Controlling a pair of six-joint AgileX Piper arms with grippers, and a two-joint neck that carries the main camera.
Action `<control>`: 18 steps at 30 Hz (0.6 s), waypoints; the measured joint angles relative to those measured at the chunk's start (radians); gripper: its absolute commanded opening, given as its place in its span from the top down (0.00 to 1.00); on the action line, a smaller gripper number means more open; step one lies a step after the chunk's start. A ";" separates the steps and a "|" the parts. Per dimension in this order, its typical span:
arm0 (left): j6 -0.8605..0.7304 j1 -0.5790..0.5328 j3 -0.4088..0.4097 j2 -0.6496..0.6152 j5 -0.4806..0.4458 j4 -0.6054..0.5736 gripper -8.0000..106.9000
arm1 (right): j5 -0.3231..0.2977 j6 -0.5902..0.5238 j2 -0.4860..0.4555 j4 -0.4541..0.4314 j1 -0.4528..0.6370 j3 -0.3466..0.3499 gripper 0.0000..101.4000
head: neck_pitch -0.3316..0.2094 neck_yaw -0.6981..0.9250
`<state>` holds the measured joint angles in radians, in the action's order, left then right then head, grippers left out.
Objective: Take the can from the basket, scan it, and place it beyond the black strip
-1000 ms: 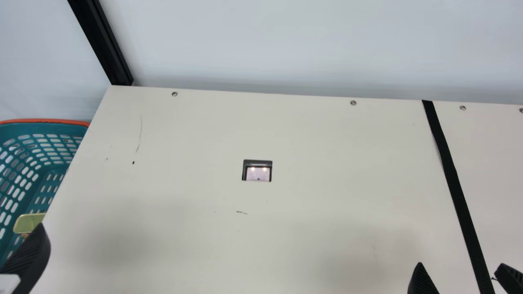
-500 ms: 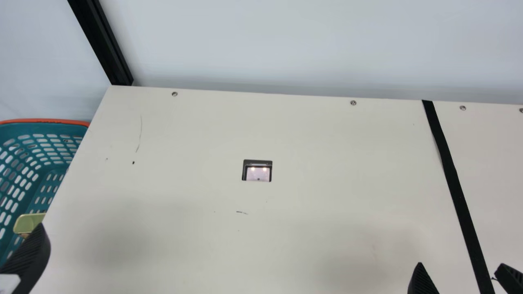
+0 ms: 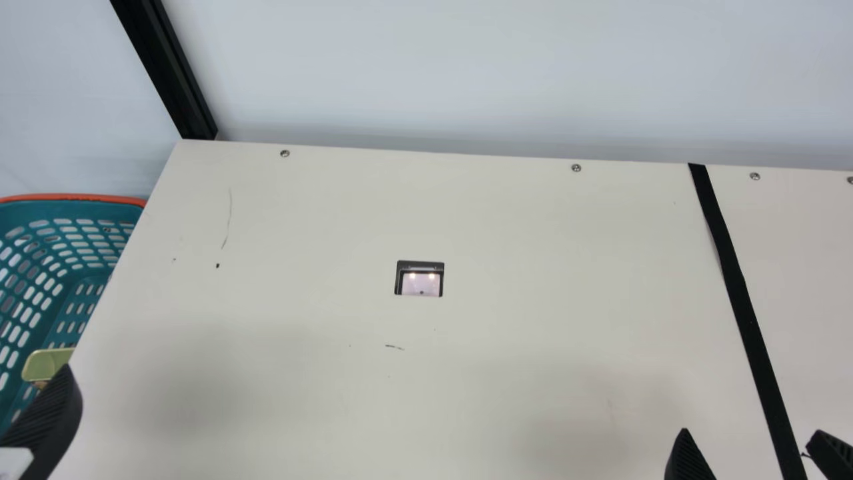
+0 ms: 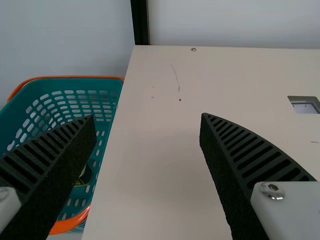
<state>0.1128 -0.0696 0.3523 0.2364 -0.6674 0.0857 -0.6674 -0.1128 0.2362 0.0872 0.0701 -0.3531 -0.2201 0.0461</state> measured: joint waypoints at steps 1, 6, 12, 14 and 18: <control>0.000 0.000 0.000 0.000 0.000 0.000 0.15 | 0.000 0.000 0.000 0.000 0.000 0.000 0.00 | 0.005 0.000; 0.000 0.000 0.000 0.000 0.000 0.000 0.15 | 0.000 0.000 0.000 0.000 0.000 0.000 0.00 | 0.010 0.005; 0.000 0.000 0.000 0.000 0.000 0.000 0.15 | 0.000 0.000 0.000 0.000 0.000 0.000 0.00 | 0.015 0.067; 0.000 0.000 0.000 0.000 0.000 0.000 0.15 | 0.000 0.000 0.000 0.000 0.000 0.000 0.00 | 0.015 0.092; 0.000 0.000 0.000 0.000 0.000 0.000 0.15 | 0.000 0.000 0.000 0.000 0.000 0.000 0.00 | 0.015 0.164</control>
<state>0.1128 -0.0696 0.3523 0.2364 -0.6674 0.0857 -0.6674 -0.1128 0.2362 0.0872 0.0701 -0.3531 -0.2047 0.2098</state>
